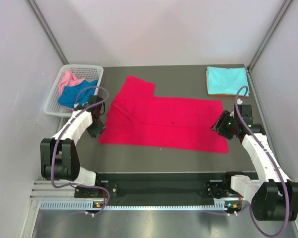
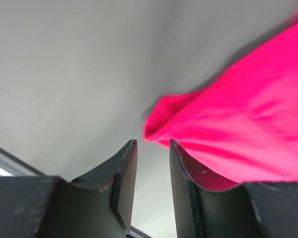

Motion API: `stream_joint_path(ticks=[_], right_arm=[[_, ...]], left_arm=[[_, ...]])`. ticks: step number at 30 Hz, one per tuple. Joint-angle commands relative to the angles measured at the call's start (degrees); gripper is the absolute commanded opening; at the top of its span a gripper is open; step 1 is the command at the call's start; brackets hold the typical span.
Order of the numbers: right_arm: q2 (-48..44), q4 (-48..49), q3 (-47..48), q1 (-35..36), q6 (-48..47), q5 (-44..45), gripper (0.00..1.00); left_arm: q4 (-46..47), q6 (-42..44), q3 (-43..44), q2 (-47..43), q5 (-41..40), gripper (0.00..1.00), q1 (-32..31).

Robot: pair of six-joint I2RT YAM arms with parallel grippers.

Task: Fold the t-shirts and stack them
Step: Fold the tshirt

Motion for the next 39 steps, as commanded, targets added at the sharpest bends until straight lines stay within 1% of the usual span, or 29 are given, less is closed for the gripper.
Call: stream_joint_path(ticks=[1,2,3,4,5,6,7,8,9,10,11,12,13,14,15,16,17,18,19,20,21,23,24,26,32,36,39], right_arm=[[0.6,15.3,2.4,5.9,-2.2,-9.2,0.50],[1.7,17.5,2.6,7.7,-1.7,-9.4,0.51],[4.8,19.5,3.0,9.6,-0.7,-9.7,0.52],[6.5,23.6,3.7,13.8,-0.4,-9.3,0.52],[8.5,25.3,6.0,16.2,-0.4,-8.5,0.52],[13.1,26.8,7.6,18.4,-0.3,-6.6,0.53],[15.4,29.3,9.4,22.6,-0.3,-6.1,0.53],[18.0,30.5,11.5,24.2,-0.4,-5.9,0.52],[23.3,31.5,15.7,25.7,-0.4,-5.5,0.52],[26.0,33.6,18.0,28.5,-0.4,-5.5,0.51],[28.7,34.8,22.3,29.8,-0.9,-5.9,0.49],[33.6,36.1,24.4,30.9,-1.0,-6.4,0.48],[36.0,38.9,26.3,33.2,-1.1,-6.7,0.47],[38.2,40.2,30.0,34.3,-1.6,-6.8,0.46],[42.7,41.3,32.1,35.1,-1.8,-7.1,0.45],[45.0,42.1,34.5,36.6,-1.9,-7.0,0.45],[47.7,42.0,39.5,37.2,-2.0,-6.9,0.42],[52.5,41.7,41.9,37.8,-1.9,-7.0,0.41],[54.7,41.2,44.4,38.7,-1.8,-7.3,0.40],[57.0,40.8,49.3,39.0,-1.8,-7.6,0.39],[61.1,40.2,51.7,39.4,-1.8,-8.0,0.39],[64.8,38.8,57.8,40.3,-2.0,-7.9,0.38],[68.0,38.5,59.5,40.6,-2.0,-7.9,0.38],[70.6,38.0,63.2,41.0,-2.0,-8.8,0.38],[77.5,40.2,67.1,42.0,-2.2,-11.9,0.40],[82.0,41.8,69.9,43.1,-1.4,-16.3,0.40],[83.1,42.2,70.5,44.0,-1.7,-16.3,0.40]], left_arm=[[-3.8,4.4,11.3,1.0,-2.1,0.38,0.1],[-3.8,5.7,13.1,2.0,-0.6,0.39,0.2],[-3.2,8.0,15.6,2.2,1.0,0.40,0.2],[-0.7,9.4,16.3,2.4,5.3,0.40,0.2],[0.9,10.8,16.6,2.5,7.8,0.39,0.2],[2.4,12.2,16.7,2.5,9.7,0.40,0.2],[5.8,12.3,16.8,2.6,12.2,0.40,0.3],[6.9,12.4,16.9,3.3,13.2,0.40,0.4],[8.2,12.7,17.4,4.0,14.3,0.40,0.5],[9.1,12.7,17.8,4.8,15.2,0.40,0.8],[10.9,12.7,18.3,6.9,16.8,0.40,1.1],[11.4,12.4,19.6,8.2,17.7,0.40,1.4],[11.7,12.3,20.6,9.6,18.3,0.39,2.1],[12.6,12.1,21.5,12.4,21.9,0.39,2.6],[12.7,11.8,23.5,13.8,23.1,0.38,3.0],[13.0,11.7,24.5,15.2,24.6,0.36,3.4],[13.1,11.7,25.7,18.1,26.1,0.35,5.4],[12.7,11.2,27.9,19.5,30.1,0.34,6.0],[12.7,11.1,28.8,20.9,31.7,0.32,6.8],[12.5,11.1,29.6,23.2,32.5,0.30,6.9],[12.4,11.0,30.4,24.2,33.3,0.29,6.9],[13.0,10.8,30.4,26.4,33.4,0.28,6.9],[13.4,10.5,30.4,27.1,33.2,0.28,6.9],[13.5,10.5,30.3,28.6,32.8,0.27,6.9],[13.9,11.4,29.3,30.0,29.8,0.27,6.9],[13.7,11.7,29.0,30.1,28.3,0.27,6.9],[13.6,11.9,28.9,30.1,27.8,0.27,6.8]])
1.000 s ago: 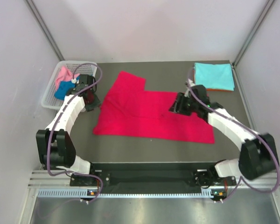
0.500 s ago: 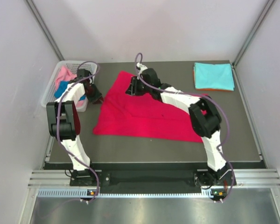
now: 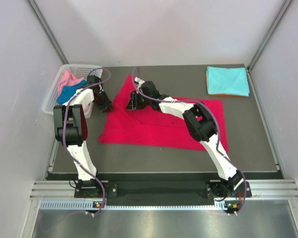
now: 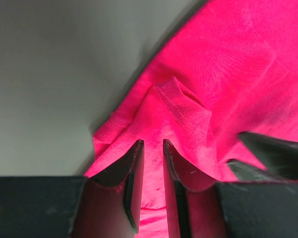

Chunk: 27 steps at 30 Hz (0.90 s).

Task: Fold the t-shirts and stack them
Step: Fold the tshirt

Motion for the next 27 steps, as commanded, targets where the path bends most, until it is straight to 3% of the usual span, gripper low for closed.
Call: stream_joint_path(ticks=[1,6,12,16,20,27], right_arm=[[1.0,3.8,3.3,2.5,-0.3,-2.7,0.41],[2.0,3.9,3.2,2.8,-0.5,-2.4,0.44],[1.9,3.9,3.3,3.0,-1.0,-2.2,0.39],[1.0,3.8,3.2,3.5,-1.6,-0.9,0.24],[0.0,4.5,2.7,3.8,-1.9,0.0,0.02],[-3.9,4.2,0.3,4.5,-2.8,7.3,0.00]], left_arm=[[1.2,0.6,0.4,0.3,-2.7,0.27,0.6],[1.2,0.9,0.3,-0.1,-3.6,0.27,0.6],[0.9,1.0,0.5,-0.5,-3.6,0.27,0.7],[0.9,1.3,0.5,-1.2,-4.2,0.27,0.7],[0.7,1.3,0.4,-1.4,-4.6,0.27,0.6],[0.7,1.5,0.4,-1.5,-6.0,0.27,0.6]])
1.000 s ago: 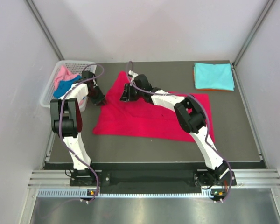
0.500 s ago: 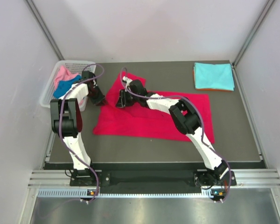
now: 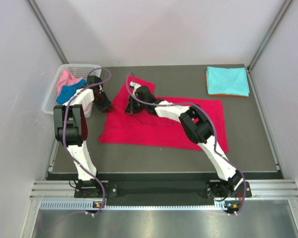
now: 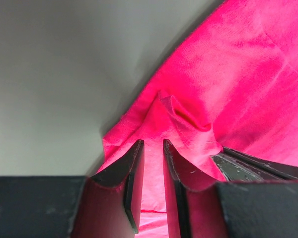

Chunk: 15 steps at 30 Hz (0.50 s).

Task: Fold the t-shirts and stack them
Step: Fold the tshirt

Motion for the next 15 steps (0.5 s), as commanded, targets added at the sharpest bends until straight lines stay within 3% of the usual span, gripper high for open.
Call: stream_joint_path(ticks=[1,7,15], right_arm=[[-5.9,2.8,-0.2,1.6,-1.9,5.3,0.00],[-8.4,3.0,-2.2,1.5,-1.9,9.4,0.07],[-9.0,2.6,-2.5,1.8,-1.8,11.2,0.04]], left_arm=[[0.8,0.5,0.4,-1.3,-3.8,0.27,0.8],[0.3,0.7,0.3,-1.1,-4.6,0.27,0.7],[0.0,1.0,0.4,-1.7,-5.8,0.27,0.5]])
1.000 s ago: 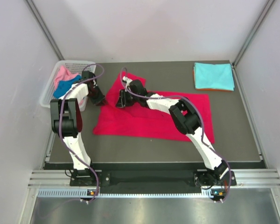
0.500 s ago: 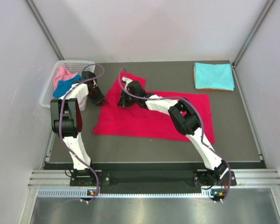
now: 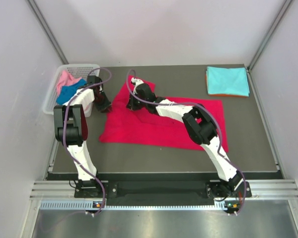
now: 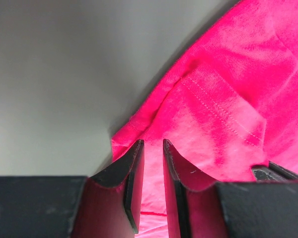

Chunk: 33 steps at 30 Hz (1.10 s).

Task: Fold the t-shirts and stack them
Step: Fold the tshirt

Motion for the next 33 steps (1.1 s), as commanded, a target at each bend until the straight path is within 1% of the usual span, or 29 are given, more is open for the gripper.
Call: stream_joint_path(ticks=[1,3,8,9,17,18,22,23,25,28,30,33], right_arm=[[-4.6,2.3,-0.3,1.2,-0.9,2.8,0.03],[-5.2,1.5,-0.4,1.4,-1.2,4.9,0.00],[-6.6,-1.2,-1.7,2.1,-0.7,9.7,0.00],[-6.7,-1.6,-1.9,2.3,-0.4,12.3,0.00],[-6.7,-2.0,-4.1,3.5,3.5,15.3,0.00],[-6.6,-2.0,-4.0,3.7,3.6,16.3,0.00],[-6.8,-5.2,-3.8,4.1,5.5,20.1,0.00],[-6.8,-5.7,-3.8,3.9,5.8,20.8,0.00],[-6.8,-6.5,-3.5,4.0,7.0,21.4,0.00],[-6.9,-8.1,-3.2,4.0,7.8,22.1,0.04],[-7.5,-10.3,-2.5,4.0,8.0,23.2,0.09],[-9.6,-10.4,-4.2,4.1,8.0,24.3,0.15]], left_arm=[[0.2,0.4,0.4,-1.7,-3.7,0.27,0.7],[0.2,0.5,0.4,-1.9,-4.1,0.27,0.7],[-0.1,0.8,0.7,-2.0,-4.9,0.27,0.5],[-0.1,0.9,0.7,-2.1,-5.2,0.27,0.4],[-0.9,1.6,1.5,-2.7,-6.5,0.27,-0.4],[-0.9,1.7,1.6,-2.9,-8.3,0.27,-0.5],[-1.5,2.3,2.2,-3.9,-10.8,0.27,-1.8],[-1.5,2.7,2.3,-4.2,-11.7,0.27,-3.3],[-1.7,3.0,2.7,-4.7,-12.9,0.28,-4.1],[-2.3,2.6,3.2,-4.9,-13.6,0.28,-4.7],[-2.4,2.1,3.1,-5.1,-13.6,0.28,-4.9],[-2.1,1.6,3.3,-5.1,-12.4,0.28,-4.9]])
